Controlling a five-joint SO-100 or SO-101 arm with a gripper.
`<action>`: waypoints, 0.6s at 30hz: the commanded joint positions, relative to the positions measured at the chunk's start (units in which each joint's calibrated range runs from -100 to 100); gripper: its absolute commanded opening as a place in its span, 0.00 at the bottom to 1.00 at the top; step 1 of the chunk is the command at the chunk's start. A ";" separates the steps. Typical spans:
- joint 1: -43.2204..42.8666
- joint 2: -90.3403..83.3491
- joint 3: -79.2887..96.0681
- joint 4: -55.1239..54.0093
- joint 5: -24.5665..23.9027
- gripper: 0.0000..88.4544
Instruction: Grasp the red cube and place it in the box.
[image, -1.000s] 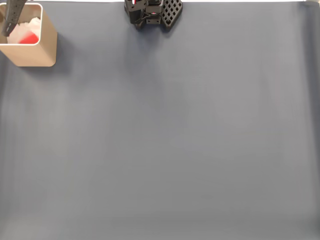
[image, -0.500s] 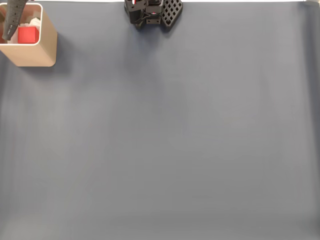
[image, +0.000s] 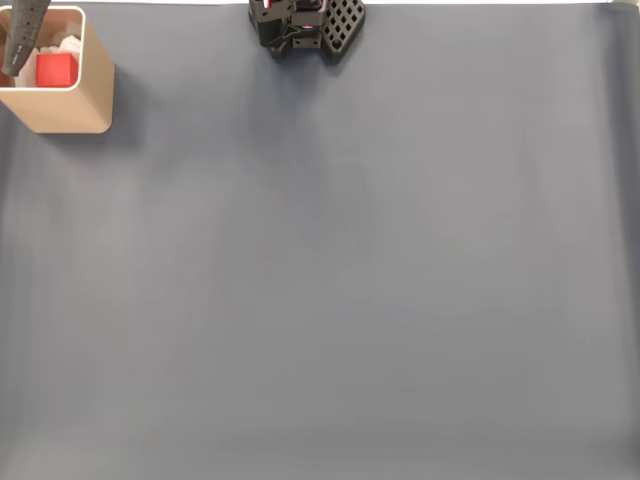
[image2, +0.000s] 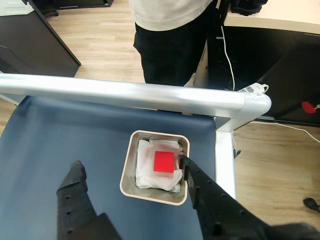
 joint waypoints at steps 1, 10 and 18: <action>0.39 -1.60 -1.24 -1.11 -0.39 0.42; -1.39 -2.64 -1.79 2.17 0.10 0.13; -4.37 -3.08 -2.97 4.88 0.93 0.00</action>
